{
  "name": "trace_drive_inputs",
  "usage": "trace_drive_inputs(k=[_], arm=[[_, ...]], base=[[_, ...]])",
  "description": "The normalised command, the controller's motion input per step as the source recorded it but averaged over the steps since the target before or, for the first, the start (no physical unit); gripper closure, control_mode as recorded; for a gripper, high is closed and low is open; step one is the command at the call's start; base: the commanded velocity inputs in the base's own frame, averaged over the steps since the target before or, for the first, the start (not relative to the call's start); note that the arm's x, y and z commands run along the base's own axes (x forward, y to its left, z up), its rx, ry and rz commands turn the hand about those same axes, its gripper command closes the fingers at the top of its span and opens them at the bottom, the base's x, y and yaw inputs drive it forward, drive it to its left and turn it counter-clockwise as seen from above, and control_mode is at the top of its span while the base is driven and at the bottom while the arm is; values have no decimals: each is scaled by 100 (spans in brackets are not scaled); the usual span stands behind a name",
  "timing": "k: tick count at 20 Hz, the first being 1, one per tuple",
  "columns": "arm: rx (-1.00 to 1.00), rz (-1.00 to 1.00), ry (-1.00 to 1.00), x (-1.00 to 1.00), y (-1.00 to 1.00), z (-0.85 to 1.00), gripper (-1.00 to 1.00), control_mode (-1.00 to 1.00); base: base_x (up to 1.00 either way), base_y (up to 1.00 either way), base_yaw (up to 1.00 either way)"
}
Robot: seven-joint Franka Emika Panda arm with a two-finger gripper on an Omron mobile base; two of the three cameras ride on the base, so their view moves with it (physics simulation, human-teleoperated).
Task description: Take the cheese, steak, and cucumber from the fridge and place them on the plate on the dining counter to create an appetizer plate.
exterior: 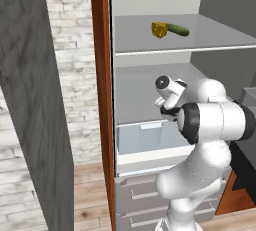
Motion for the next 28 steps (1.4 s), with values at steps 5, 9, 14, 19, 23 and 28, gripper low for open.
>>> trace_drive_inputs(k=[5,9,14,19,23,28], arm=[[19,0,1,-94,0,78,100,-100],[21,0,10,-73,0,100,100,-100],[13,0,4,-91,8,57,100,-100],[0,0,-3,-100,19,44,100,-100],[0,11,-6,-98,9,52,100,-100],[0,14,-3,-78,4,48,100,-100]], base=[[0,0,0],[0,0,0],[0,0,0],[0,0,0],[0,0,0],[0,0,0]])
